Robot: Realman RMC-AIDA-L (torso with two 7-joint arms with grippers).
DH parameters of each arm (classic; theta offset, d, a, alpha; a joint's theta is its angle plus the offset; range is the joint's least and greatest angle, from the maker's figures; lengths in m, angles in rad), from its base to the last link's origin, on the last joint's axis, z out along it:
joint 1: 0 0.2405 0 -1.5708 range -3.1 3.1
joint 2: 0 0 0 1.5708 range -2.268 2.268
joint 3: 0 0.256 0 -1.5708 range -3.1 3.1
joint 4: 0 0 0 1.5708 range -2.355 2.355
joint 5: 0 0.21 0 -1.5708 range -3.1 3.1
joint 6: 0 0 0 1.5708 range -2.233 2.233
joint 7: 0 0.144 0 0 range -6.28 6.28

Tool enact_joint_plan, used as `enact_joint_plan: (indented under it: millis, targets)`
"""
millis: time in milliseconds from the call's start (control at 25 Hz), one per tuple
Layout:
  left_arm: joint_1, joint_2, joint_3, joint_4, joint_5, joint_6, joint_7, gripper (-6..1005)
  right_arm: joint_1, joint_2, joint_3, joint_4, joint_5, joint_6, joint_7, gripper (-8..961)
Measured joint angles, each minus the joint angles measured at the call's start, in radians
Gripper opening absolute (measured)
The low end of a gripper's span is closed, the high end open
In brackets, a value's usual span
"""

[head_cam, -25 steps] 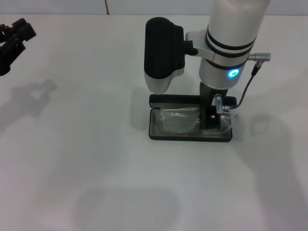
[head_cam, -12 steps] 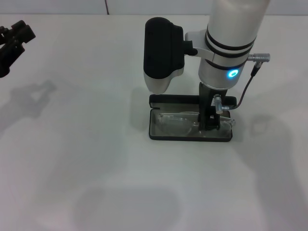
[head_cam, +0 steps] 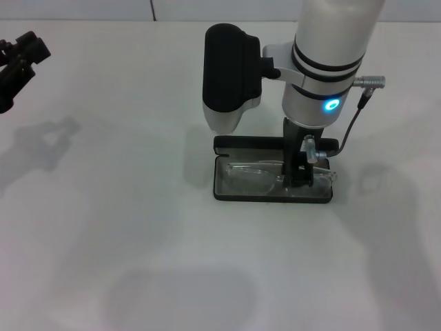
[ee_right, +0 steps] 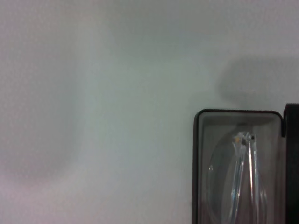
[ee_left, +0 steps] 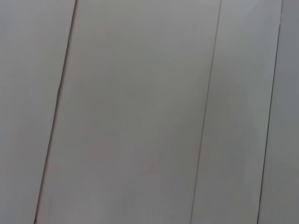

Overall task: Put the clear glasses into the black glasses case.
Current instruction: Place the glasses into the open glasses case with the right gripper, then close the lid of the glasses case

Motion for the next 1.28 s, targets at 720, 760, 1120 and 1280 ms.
enact_joint_plan:
  millis: [720, 760, 1120, 1280]
  targets:
    - [0.002, 0.000, 0.000, 0.000, 0.001, 0.006, -0.004, 181, -0.119, 0.000, 0.131, -0.219, -0.105, -0.068, 0.005, 145]
    - [0.002, 0.000, 0.000, 0.000, 0.001, 0.007, -0.005, 181, -0.136, 0.000, 0.145, -0.250, -0.111, -0.080, 0.006, 145]
    - [-0.018, -0.011, 0.004, 0.010, 0.042, 0.057, -0.015, 182, -0.519, -0.002, 0.291, -0.820, -0.190, -0.156, 0.029, 143]
    - [-0.056, -0.037, 0.023, 0.048, 0.089, 0.073, -0.048, 182, -0.797, -0.005, 0.407, -1.115, -0.145, -0.083, -0.013, 142]
